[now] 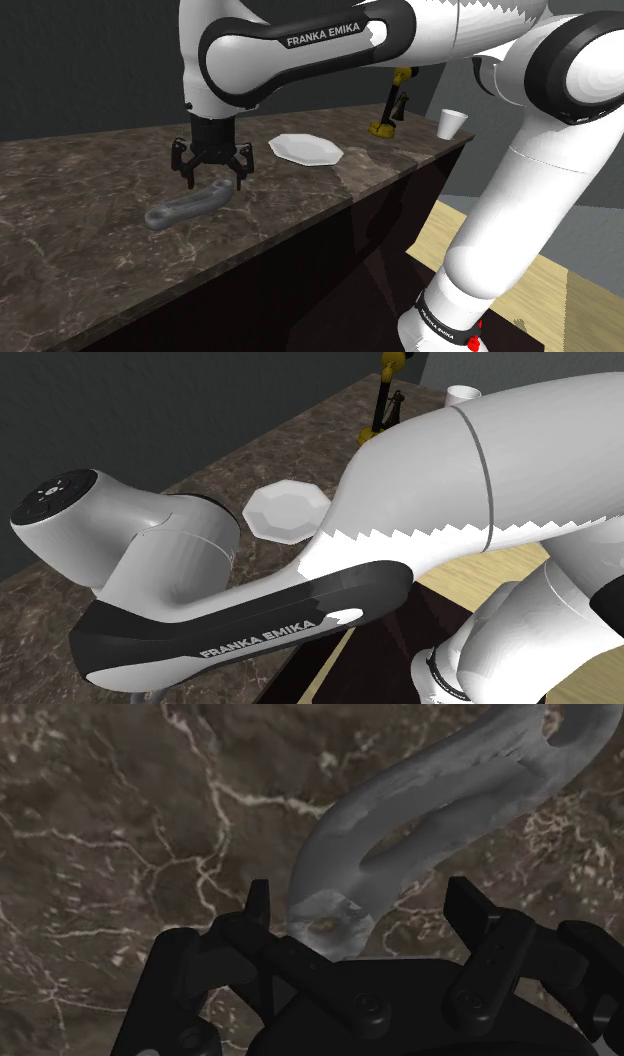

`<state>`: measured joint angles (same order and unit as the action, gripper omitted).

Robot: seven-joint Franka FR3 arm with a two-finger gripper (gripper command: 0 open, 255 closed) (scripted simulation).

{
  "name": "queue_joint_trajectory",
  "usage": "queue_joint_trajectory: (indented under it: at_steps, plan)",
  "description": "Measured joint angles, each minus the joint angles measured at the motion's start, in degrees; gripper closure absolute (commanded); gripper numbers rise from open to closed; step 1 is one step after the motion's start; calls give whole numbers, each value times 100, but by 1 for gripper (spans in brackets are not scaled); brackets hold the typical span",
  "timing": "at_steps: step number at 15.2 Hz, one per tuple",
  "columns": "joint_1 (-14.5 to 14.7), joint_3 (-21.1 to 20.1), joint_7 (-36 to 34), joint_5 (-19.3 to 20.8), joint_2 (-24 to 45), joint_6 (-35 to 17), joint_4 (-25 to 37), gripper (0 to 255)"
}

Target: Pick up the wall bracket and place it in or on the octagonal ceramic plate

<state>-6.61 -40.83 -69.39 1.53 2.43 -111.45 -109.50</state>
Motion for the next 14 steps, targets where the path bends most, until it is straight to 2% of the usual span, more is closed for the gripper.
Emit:
queue_joint_trajectory:
  at_steps: [7, 8, 14]
  plan:
    - [4, -2, -13, 9, 11, -102, -90, 0]
    - [4, -2, -13, 9, 11, -102, -90, 255]
    - [4, -2, -13, 9, 12, -102, -90, 255]
